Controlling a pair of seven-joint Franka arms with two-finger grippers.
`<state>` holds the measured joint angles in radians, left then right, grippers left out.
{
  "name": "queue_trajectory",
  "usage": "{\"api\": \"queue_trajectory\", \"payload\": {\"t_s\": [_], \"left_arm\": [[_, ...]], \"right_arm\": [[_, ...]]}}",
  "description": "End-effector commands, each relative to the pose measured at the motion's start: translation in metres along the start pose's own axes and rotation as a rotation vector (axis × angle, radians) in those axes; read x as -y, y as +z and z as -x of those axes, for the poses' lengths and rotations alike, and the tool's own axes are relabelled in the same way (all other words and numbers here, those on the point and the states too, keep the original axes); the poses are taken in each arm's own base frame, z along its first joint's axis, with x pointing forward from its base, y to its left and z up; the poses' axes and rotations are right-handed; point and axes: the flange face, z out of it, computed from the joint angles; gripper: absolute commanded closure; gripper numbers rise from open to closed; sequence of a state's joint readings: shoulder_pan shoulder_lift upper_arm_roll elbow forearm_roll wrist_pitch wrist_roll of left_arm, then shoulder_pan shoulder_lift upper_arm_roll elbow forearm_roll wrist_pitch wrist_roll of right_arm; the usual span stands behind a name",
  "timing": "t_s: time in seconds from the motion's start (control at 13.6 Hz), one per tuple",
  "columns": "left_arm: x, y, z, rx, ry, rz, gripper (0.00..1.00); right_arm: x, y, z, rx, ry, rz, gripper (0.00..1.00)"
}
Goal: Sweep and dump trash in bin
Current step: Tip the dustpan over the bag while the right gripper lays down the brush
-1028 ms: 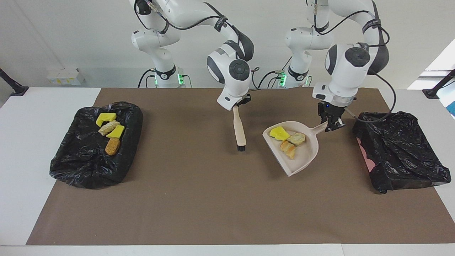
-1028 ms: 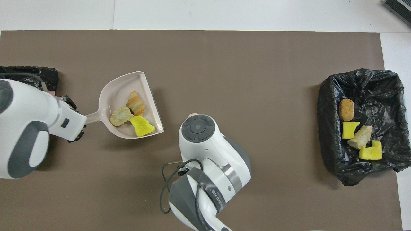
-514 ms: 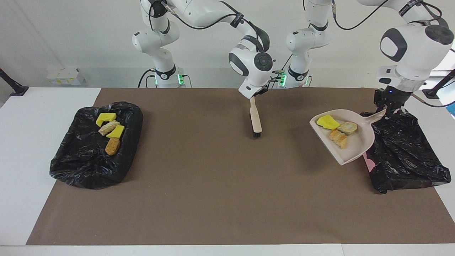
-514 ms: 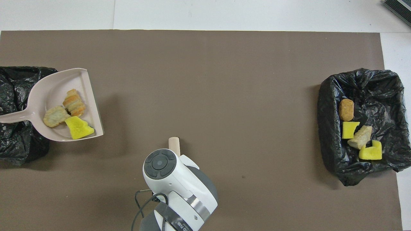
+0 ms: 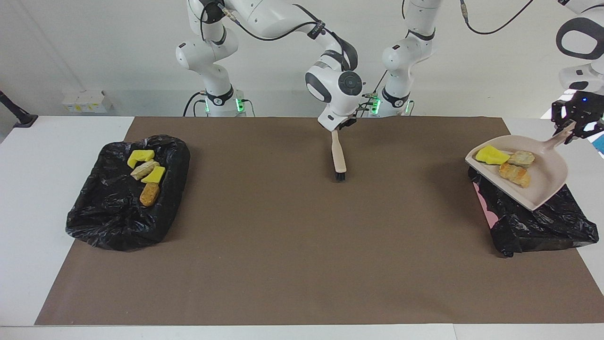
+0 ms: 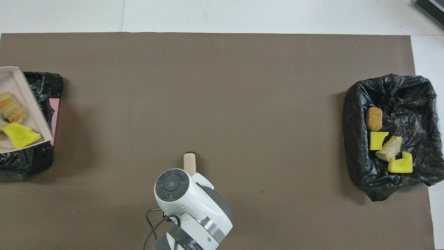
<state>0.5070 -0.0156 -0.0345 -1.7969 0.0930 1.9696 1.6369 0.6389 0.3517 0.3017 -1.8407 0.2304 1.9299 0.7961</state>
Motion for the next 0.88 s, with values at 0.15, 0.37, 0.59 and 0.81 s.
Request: {"api": "queue_trajectory", "payload": {"t_s": [0.15, 0.37, 0.59, 0.81], "left_arm": [[0.051, 0.018, 0.058, 0.190, 0.038, -0.105, 1.00], [0.062, 0.015, 0.057, 0.368, 0.151, -0.163, 1.00], [0.062, 0.016, 0.057, 0.414, 0.171, -0.163, 1.00], [0.064, 0.012, 0.050, 0.543, 0.242, -0.150, 1.00]], "right_arm": [[-0.010, -0.046, -0.005, 0.000, 0.027, -0.016, 0.00], [-0.025, -0.082, -0.015, -0.015, 0.018, 0.028, 0.00], [-0.067, -0.127, -0.032, -0.030, -0.059, 0.026, 0.00], [-0.130, -0.182, -0.052, -0.080, -0.115, 0.012, 0.00]]}}
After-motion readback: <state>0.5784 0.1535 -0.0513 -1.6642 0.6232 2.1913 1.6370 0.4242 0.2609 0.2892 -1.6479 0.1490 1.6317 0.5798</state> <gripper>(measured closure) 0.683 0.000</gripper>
